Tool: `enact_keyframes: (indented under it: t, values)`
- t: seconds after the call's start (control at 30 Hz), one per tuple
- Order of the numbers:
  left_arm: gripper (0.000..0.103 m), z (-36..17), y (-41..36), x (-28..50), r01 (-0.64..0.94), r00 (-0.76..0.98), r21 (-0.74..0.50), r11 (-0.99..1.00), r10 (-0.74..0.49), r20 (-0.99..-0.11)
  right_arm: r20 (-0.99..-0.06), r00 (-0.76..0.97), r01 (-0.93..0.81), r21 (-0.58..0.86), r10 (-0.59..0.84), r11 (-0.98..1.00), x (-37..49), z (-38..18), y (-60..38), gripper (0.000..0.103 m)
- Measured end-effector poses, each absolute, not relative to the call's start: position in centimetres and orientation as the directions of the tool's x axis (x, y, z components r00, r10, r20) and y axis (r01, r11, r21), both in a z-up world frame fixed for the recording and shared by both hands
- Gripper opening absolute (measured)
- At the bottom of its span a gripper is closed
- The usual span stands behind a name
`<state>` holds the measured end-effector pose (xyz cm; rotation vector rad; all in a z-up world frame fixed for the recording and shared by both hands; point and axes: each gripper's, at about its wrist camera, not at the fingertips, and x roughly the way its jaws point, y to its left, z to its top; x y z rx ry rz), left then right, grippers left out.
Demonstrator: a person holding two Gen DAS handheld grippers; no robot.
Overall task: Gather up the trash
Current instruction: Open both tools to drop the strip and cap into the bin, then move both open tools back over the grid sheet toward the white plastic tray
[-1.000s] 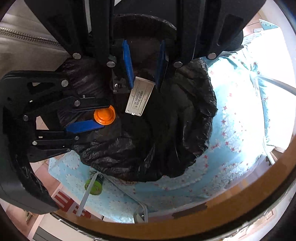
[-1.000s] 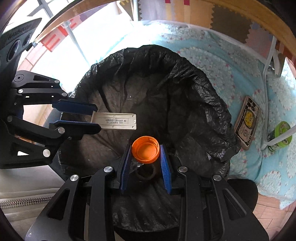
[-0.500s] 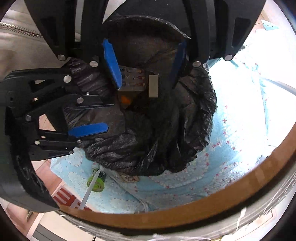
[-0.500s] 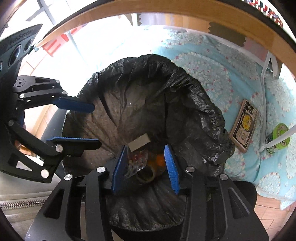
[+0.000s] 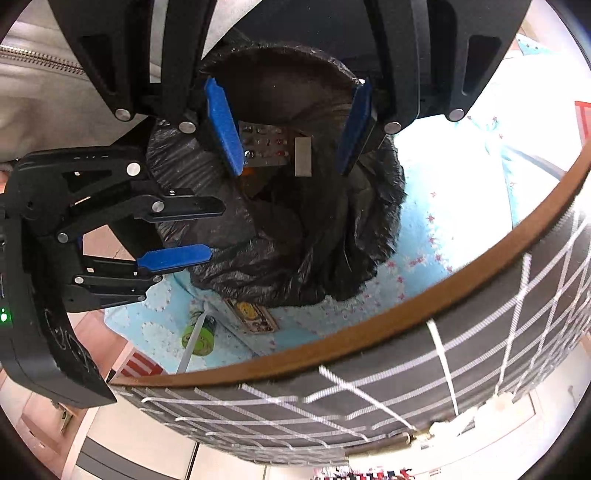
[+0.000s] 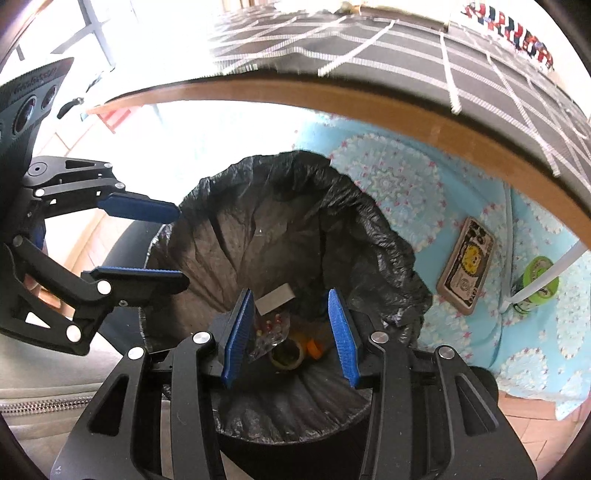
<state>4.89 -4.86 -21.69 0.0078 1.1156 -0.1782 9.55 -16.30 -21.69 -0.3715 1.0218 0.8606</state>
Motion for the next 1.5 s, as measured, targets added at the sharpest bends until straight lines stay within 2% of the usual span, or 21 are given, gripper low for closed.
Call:
enact_keyframes:
  t: [0.3, 0.93, 1.23, 1.5]
  values:
    - [0.051, -17.7, -4.5, 3.1, 0.167, 0.498, -0.065, 0.984, -0.141, -0.856, -0.827, 0.285, -0.782, 0.091, 0.485, 0.616, 8.5, -18.5, -17.1, 0.042]
    - [0.051, -7.9, -2.6, 1.1, 0.209, 0.670, -0.054, 0.976, -0.183, -0.719, -0.716, 0.363, -0.825, 0.049, 0.595, 0.563, 8.2, -10.5, -17.8, 0.042]
    - [0.051, -5.5, 0.7, 3.5, 0.137, 0.725, -0.019, 0.990, -0.114, -0.680, -0.684, 0.400, -0.822, 0.027, 0.610, 0.568, 10.2, -8.6, -17.1, 0.043]
    - [0.051, -5.3, 4.3, 6.9, 0.046, 0.730, -0.022, 0.999, -0.049, -0.682, -0.662, 0.431, -0.806, 0.022, 0.613, 0.591, 13.2, -7.7, -16.1, 0.046]
